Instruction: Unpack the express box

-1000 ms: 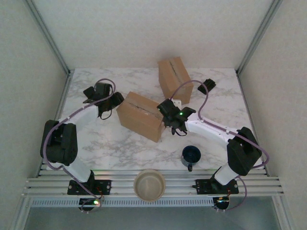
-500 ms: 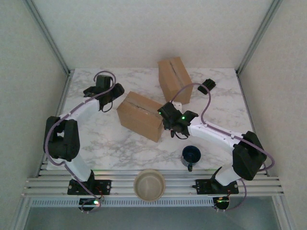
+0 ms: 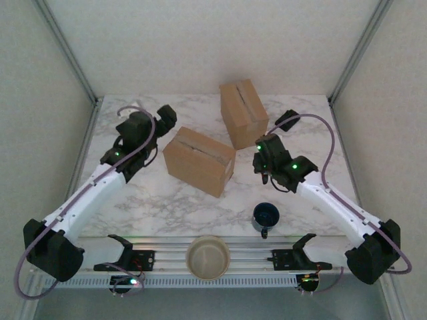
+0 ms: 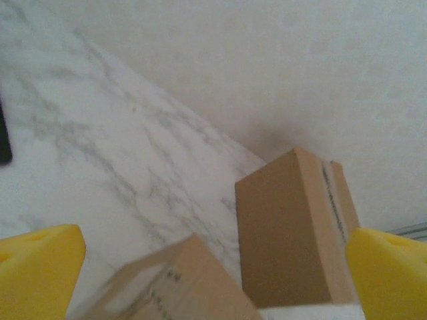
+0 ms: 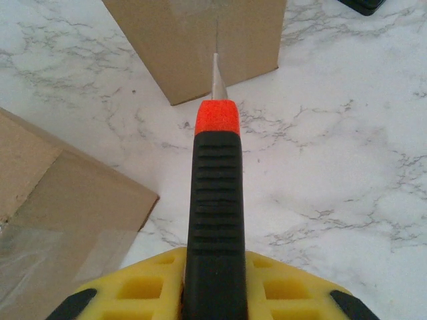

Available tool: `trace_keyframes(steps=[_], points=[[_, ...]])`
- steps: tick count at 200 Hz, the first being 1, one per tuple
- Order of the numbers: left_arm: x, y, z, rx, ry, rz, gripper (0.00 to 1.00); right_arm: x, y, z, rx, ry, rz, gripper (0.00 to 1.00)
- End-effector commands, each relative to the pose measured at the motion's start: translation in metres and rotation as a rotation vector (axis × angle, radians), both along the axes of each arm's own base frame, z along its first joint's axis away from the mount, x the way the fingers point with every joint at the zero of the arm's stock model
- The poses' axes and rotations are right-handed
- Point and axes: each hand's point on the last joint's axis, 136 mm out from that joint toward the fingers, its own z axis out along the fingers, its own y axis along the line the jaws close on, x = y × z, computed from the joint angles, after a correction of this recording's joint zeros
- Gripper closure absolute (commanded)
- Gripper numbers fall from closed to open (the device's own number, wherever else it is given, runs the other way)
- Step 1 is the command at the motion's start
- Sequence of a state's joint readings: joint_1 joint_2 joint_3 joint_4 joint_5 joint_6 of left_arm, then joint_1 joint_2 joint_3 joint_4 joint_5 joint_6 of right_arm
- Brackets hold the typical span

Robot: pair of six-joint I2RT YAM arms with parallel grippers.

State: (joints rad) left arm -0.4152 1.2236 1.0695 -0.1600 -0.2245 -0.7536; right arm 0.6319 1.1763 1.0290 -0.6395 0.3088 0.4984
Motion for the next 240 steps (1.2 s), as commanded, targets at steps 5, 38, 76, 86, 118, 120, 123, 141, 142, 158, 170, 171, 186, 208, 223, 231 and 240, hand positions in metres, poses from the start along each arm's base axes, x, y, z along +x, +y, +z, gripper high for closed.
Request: trace_keyframes(steps=[5,38,76,86,118,120,123,141,142,158,170,171,186,208,223,231,240], points=[[-0.017,0.007,-0.064,-0.02,0.141,0.109,0.0,-0.007,0.003,0.001,0.015,0.004,0.102,1.0],[-0.02,-0.003,-0.074,-0.025,0.143,0.13,0.0,-0.013,-0.001,0.0,0.03,-0.005,0.115,1.0],[-0.016,-0.019,-0.078,-0.029,0.107,0.104,0.0,-0.019,-0.005,-0.004,0.05,-0.007,0.107,1.0],[-0.015,-0.02,-0.081,-0.028,0.112,0.106,0.0,-0.021,-0.005,-0.005,0.053,-0.006,0.105,1.0],[-0.012,-0.018,-0.093,0.013,0.142,0.125,0.0,-0.022,-0.006,-0.005,0.057,-0.007,0.103,1.0],[-0.012,-0.017,-0.094,0.017,0.144,0.127,0.0,-0.022,-0.006,-0.005,0.057,-0.007,0.102,1.0],[-0.012,-0.017,-0.094,0.02,0.146,0.13,0.0,-0.022,-0.007,-0.005,0.057,-0.007,0.101,1.0],[-0.01,-0.014,-0.097,0.041,0.15,0.142,0.01,-0.022,-0.006,-0.004,0.062,-0.009,0.099,1.0],[-0.01,-0.014,-0.097,0.042,0.15,0.142,0.01,-0.022,-0.006,-0.004,0.062,-0.009,0.1,1.0],[-0.007,-0.016,-0.098,0.044,0.145,0.138,0.0,-0.022,-0.006,-0.005,0.063,-0.007,0.098,1.0],[-0.005,-0.018,-0.098,0.041,0.138,0.132,0.01,-0.023,-0.006,-0.006,0.064,-0.004,0.097,1.0],[-0.005,-0.019,-0.098,0.042,0.138,0.131,0.0,-0.023,-0.006,-0.006,0.064,-0.004,0.099,1.0],[-0.001,-0.02,-0.1,0.043,0.137,0.128,0.0,-0.023,-0.006,-0.006,0.066,-0.003,0.096,1.0],[0.004,-0.023,-0.103,0.047,0.141,0.125,0.0,-0.023,-0.006,-0.008,0.068,0.003,0.095,1.0],[0.007,-0.024,-0.105,0.049,0.141,0.123,0.0,-0.023,-0.006,-0.009,0.068,0.006,0.093,1.0],[0.008,-0.024,-0.106,0.046,0.14,0.123,0.0,-0.023,-0.006,-0.009,0.07,0.005,0.092,1.0],[0.01,-0.024,-0.107,0.046,0.139,0.123,0.0,-0.024,-0.006,-0.01,0.069,0.007,0.092,1.0]])
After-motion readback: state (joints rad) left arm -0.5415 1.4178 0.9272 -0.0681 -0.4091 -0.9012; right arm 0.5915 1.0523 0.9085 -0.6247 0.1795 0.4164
